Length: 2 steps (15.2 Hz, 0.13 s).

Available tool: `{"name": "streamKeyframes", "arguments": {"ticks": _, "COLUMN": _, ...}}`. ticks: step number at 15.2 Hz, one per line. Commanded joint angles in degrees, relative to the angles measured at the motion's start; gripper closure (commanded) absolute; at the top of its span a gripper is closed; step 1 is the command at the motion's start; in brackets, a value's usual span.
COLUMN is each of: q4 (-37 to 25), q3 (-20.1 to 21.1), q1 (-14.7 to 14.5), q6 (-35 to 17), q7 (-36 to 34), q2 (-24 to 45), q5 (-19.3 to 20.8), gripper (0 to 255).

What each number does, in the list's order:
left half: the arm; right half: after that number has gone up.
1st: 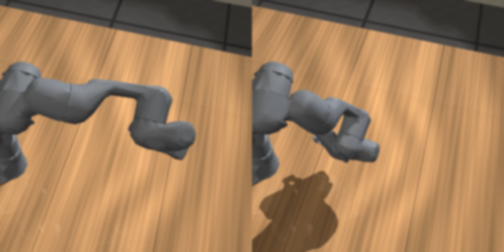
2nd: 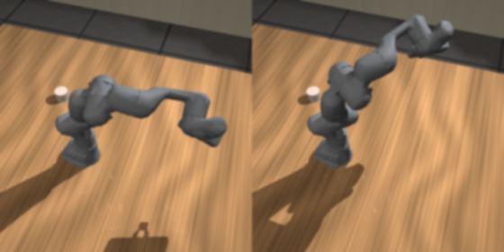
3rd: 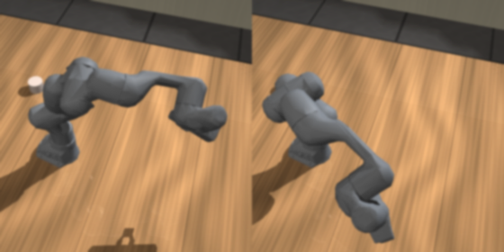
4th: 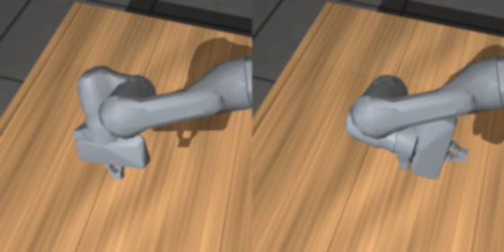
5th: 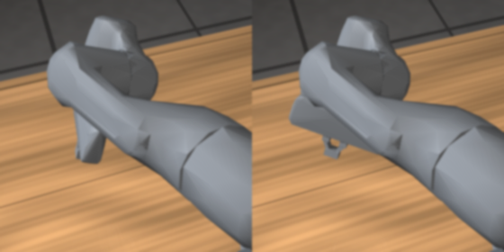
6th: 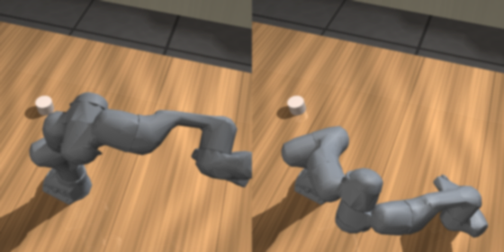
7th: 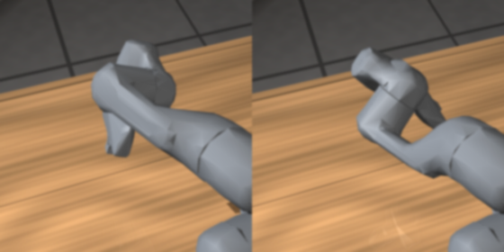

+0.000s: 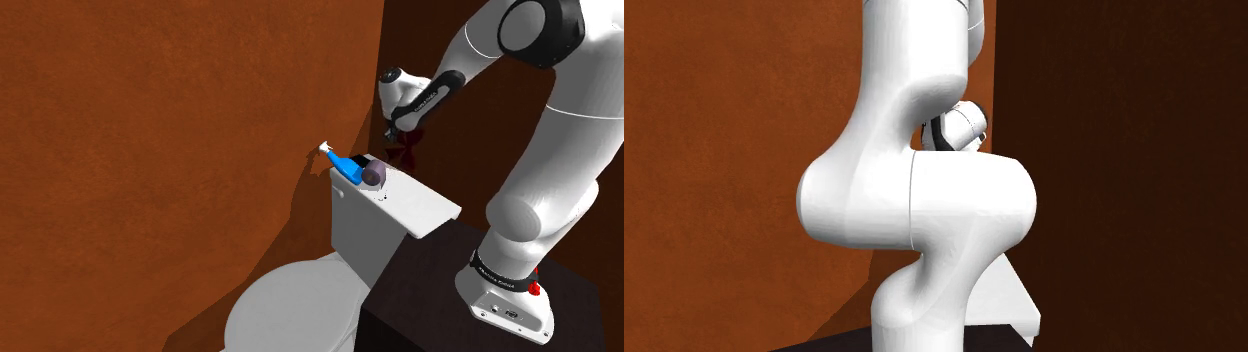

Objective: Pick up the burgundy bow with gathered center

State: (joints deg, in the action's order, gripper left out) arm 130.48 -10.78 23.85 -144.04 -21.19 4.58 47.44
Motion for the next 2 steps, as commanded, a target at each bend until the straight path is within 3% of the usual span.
{"name": "streamKeyframes", "arguments": {"ticks": 1, "q4": -0.2, "q3": 0.1, "q1": 0.0, "q6": 0.7, "q7": 0.8, "q2": -0.6, "q5": -0.7, "gripper": 255}}
{"name": "streamKeyframes", "arguments": {"ticks": 2, "q4": -0.2, "q3": 0.1, "q1": 0.0, "q6": 0.7, "q7": 0.8, "q2": -0.6, "q5": -0.7, "gripper": 255}}
